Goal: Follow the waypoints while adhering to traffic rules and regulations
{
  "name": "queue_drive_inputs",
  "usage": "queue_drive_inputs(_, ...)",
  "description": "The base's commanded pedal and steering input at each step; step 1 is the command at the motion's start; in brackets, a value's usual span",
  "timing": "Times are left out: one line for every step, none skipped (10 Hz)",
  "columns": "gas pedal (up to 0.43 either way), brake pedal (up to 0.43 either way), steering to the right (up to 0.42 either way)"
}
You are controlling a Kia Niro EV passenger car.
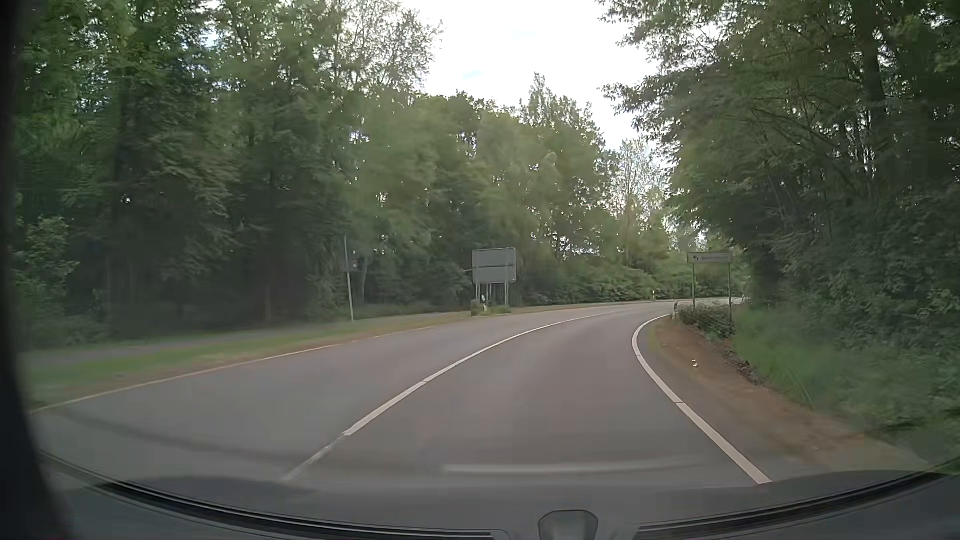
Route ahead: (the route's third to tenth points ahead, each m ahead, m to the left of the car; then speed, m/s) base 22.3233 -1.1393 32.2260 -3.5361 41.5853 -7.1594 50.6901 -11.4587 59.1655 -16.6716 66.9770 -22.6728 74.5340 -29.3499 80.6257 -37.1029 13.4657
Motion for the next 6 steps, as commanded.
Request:
queue_drive_inputs(0.130,0.006,0.046)
queue_drive_inputs(0.130,0.006,0.047)
queue_drive_inputs(0.130,0.006,0.047)
queue_drive_inputs(0.130,0.006,0.048)
queue_drive_inputs(0.130,0.006,0.048)
queue_drive_inputs(0.130,0.006,0.048)
